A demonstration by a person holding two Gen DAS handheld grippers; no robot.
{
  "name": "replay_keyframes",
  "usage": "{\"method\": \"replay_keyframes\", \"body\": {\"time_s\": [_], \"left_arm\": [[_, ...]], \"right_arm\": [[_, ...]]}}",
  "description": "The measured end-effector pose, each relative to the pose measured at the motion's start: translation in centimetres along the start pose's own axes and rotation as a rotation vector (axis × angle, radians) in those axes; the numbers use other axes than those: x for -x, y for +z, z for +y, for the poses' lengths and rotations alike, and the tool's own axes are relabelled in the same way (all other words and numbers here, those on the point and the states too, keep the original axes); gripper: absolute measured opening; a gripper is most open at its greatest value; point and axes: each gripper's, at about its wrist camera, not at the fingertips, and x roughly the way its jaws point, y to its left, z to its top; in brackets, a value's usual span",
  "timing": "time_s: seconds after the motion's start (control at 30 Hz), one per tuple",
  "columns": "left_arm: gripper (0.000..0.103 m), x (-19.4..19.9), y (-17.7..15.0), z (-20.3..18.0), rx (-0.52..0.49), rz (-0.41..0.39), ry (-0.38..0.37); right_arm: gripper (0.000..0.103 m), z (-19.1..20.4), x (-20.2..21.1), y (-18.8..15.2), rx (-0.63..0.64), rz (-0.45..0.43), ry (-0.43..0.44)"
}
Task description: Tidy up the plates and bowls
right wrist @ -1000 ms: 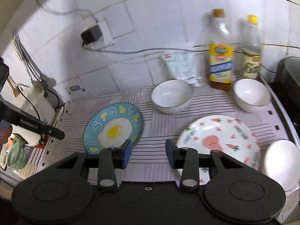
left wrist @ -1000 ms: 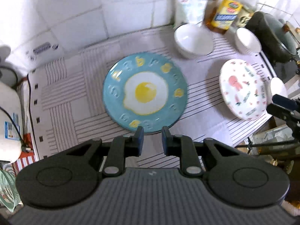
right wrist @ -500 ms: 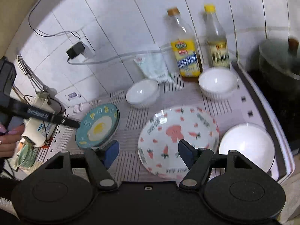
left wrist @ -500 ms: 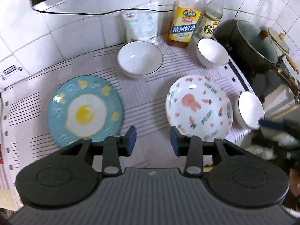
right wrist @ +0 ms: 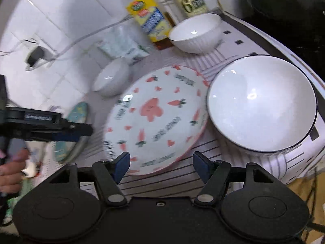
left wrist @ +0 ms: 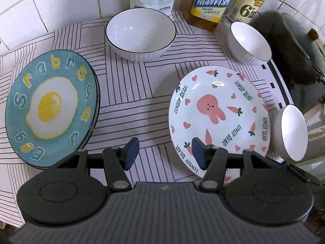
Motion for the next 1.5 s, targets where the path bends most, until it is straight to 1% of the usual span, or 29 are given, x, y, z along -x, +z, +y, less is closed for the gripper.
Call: {"method": "replay_keyframes", "body": {"time_s": [0.03, 0.1, 0.13, 0.23, 0.3, 0.4, 0.43, 0.47, 0.53, 0.63, 0.7, 0.77, 0.8, 0.83, 0.87, 0.93, 0.97, 1.07, 1.1, 1.17, 1.2, 1.23, 1.3, 1.4, 1.47, 1.5], "left_arm": [[0.055, -0.3, 0.1, -0.1, 0.001, -0.009, 0.001], [0.054, -0.9, 0.3, -0.1, 0.002, -0.018, 0.005], [0.054, -1.3, 0.4, -0.1, 0.002, -0.020, 0.013], [0.052, -2.3, 0.7, 0.2, 0.006, -0.024, 0.006], [0.052, -3.1, 0.9, 0.3, -0.001, -0.004, -0.025], [0.052, -3.8, 0.7, 0.1, -0.016, -0.020, -0.033], [0.052, -4.1, 0.6, 0.1, -0.016, -0.022, -0.040], [0.052, -4.4, 0.5, 0.1, -0.012, -0.018, -0.049], [0.052, -4.9, 0.3, 0.1, 0.009, -0.001, -0.061], [0.052, -4.7, 0.0, -0.4, 0.013, 0.003, -0.085], [0.052, -4.7, -0.1, -0.8, -0.002, 0.008, -0.076], [0.039, -5.0, -0.2, -0.9, -0.010, 0.027, -0.061], [0.036, -5.4, -0.1, -0.9, -0.010, 0.048, -0.036], [0.035, -5.5, -0.2, -0.5, 0.011, 0.051, -0.041], [0.031, -5.5, -0.1, -0.2, 0.035, 0.054, -0.052], [0.028, -5.6, 0.2, 0.5, 0.073, 0.066, -0.065], [0.027, -5.6, 0.3, 0.9, 0.090, 0.068, -0.076], [0.025, -5.7, 0.3, 1.5, 0.122, 0.061, -0.094], [0.025, -5.6, 0.3, 1.6, 0.126, 0.055, -0.097], [0.024, -5.6, 0.2, 1.6, 0.125, 0.044, -0.102], [0.024, -5.6, 0.2, 1.5, 0.128, 0.037, -0.102], [0.023, -5.6, 0.1, 1.5, 0.139, 0.032, -0.100], [0.023, -5.3, 0.2, 1.5, 0.166, 0.031, -0.085], [0.023, -4.9, 0.2, 1.5, 0.172, 0.025, -0.067], [0.023, -4.6, 0.3, 2.2, 0.212, 0.052, -0.088], [0.023, -4.7, 0.3, 2.8, 0.252, 0.087, -0.102]], "right_arm": [[0.070, -0.1, -0.4, 0.0, -0.009, -0.008, -0.002], [0.070, -0.6, -0.9, 0.1, -0.050, -0.016, 0.033], [0.069, -0.6, -1.1, 0.1, -0.050, -0.026, 0.034], [0.067, -0.1, -1.7, -0.2, -0.022, -0.046, 0.010], [0.067, 0.2, -1.9, -0.4, -0.020, -0.062, -0.008], [0.067, 0.3, -2.0, -0.8, -0.026, -0.096, -0.021], [0.064, 0.3, -2.0, -0.9, -0.024, -0.104, -0.027], [0.050, 0.3, -1.9, -0.9, -0.025, -0.106, -0.050], [0.027, 0.7, -2.0, -0.5, -0.037, -0.086, -0.157], [0.027, 1.5, -2.0, 0.1, -0.007, -0.074, -0.183], [0.027, 1.9, -2.0, 0.2, 0.031, -0.084, -0.177], [0.027, 2.0, -2.3, 0.4, 0.037, -0.073, -0.148], [0.027, 2.1, -2.6, 0.5, 0.040, -0.065, -0.135], [0.027, 2.2, -2.8, 0.5, 0.046, -0.060, -0.136], [0.028, 2.2, -3.0, 0.6, 0.047, -0.059, -0.134], [0.028, 1.7, -3.5, 0.8, 0.014, -0.046, -0.122], [0.028, 1.5, -3.4, 0.8, -0.003, -0.054, -0.113], [0.029, 1.8, -3.8, 1.0, 0.030, -0.077, -0.134], [0.029, 1.8, -4.0, 1.1, 0.022, -0.086, -0.140], [0.029, 1.5, -4.2, 1.6, -0.033, -0.097, -0.136], [0.029, 1.4, -4.3, 1.8, -0.044, -0.100, -0.135], [0.027, 1.5, -4.4, 1.8, -0.029, -0.103, -0.142], [0.027, 2.0, -4.5, 1.8, 0.014, -0.100, -0.162], [0.026, 2.0, -4.3, 2.1, 0.020, -0.074, -0.132], [0.026, 2.7, -3.6, 2.1, 0.087, -0.092, -0.119], [0.026, 2.9, -3.4, 2.2, 0.104, -0.094, -0.118]]}}
